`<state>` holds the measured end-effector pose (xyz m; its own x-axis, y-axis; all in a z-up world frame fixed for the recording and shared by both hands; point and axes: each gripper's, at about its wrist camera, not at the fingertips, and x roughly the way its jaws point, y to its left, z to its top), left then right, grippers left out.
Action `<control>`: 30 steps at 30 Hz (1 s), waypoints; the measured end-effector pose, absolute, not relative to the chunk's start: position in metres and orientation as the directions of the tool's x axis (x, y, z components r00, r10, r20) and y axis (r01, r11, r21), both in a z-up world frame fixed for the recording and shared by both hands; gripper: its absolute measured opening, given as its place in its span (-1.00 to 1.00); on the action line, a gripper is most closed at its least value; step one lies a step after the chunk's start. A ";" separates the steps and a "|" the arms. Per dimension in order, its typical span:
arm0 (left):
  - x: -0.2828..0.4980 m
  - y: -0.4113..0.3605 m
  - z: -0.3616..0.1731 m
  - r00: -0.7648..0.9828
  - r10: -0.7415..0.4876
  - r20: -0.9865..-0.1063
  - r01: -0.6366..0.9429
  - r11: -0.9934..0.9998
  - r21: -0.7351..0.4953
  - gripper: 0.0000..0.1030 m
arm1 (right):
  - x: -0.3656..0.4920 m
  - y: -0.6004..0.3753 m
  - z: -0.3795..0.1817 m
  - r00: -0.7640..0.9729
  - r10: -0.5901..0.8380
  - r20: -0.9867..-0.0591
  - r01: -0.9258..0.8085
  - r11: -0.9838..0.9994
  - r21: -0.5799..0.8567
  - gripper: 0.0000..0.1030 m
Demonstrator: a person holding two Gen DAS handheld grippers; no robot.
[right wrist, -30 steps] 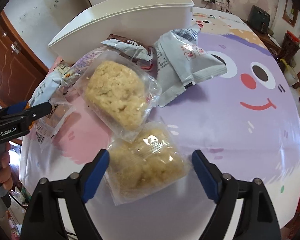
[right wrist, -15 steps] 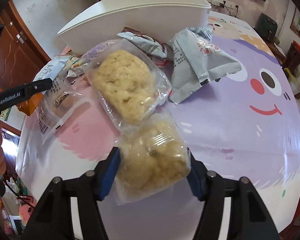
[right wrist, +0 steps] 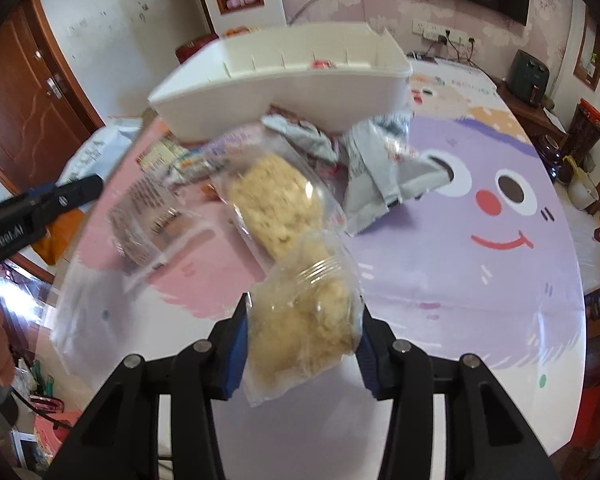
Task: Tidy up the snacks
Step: 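Grasp the orange-and-white bar with the left tool while the right tool grasps a rice-cake bag, then lift both snacks over the white tray and release them inside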
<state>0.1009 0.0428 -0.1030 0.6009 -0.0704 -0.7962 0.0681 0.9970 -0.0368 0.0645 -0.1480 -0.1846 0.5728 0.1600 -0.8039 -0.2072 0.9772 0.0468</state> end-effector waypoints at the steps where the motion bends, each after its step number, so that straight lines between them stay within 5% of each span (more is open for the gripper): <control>1: 0.098 0.041 -0.099 0.607 -0.081 -0.790 0.074 0.996 -0.045 -0.33 | 0.062 -0.149 -0.180 0.581 0.172 -0.795 -0.212 0.976 0.056 -0.11; 12: 0.077 0.026 -0.033 0.689 -0.176 -0.703 0.153 0.984 -0.096 -0.31 | 0.052 -0.156 -0.100 0.678 0.286 -0.677 -0.264 0.955 0.138 -0.11; 30: 0.153 0.036 0.066 0.803 -0.092 -0.590 0.101 0.995 -0.017 -0.29 | 0.118 -0.131 0.061 0.866 0.172 -0.469 -0.207 0.978 -0.024 -0.11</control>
<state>0.1527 0.0363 0.0661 0.8025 -0.0918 -0.5895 0.1010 0.9947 -0.0175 0.1180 -0.1312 0.0613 0.8661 0.1720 -0.4693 -0.2073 0.9780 -0.0240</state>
